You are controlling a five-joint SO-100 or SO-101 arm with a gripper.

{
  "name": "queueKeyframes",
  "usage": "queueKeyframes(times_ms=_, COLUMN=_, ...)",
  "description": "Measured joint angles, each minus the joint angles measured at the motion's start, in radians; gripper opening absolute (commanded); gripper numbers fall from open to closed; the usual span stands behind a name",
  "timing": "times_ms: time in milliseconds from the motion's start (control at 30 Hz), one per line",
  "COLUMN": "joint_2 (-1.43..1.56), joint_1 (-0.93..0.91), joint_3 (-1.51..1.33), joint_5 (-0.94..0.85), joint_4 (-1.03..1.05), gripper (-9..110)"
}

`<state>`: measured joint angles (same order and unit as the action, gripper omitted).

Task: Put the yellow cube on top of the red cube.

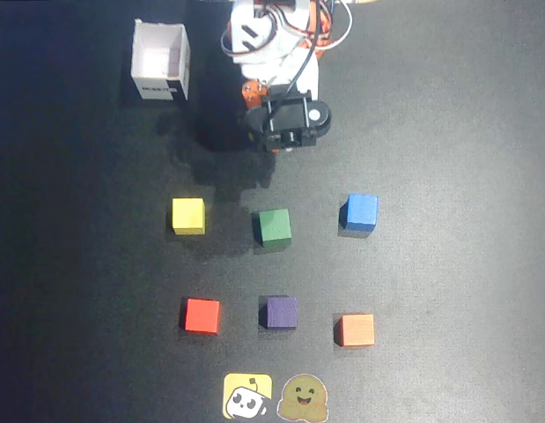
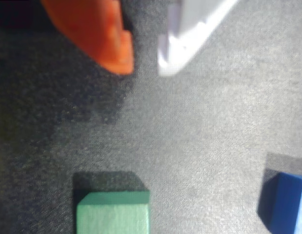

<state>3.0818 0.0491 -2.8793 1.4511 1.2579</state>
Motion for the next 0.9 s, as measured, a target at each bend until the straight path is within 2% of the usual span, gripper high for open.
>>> queueKeyframes(times_ms=900, joint_2=0.0, joint_1=0.0, joint_3=0.0, joint_5=-0.015, joint_4=0.0, gripper=4)
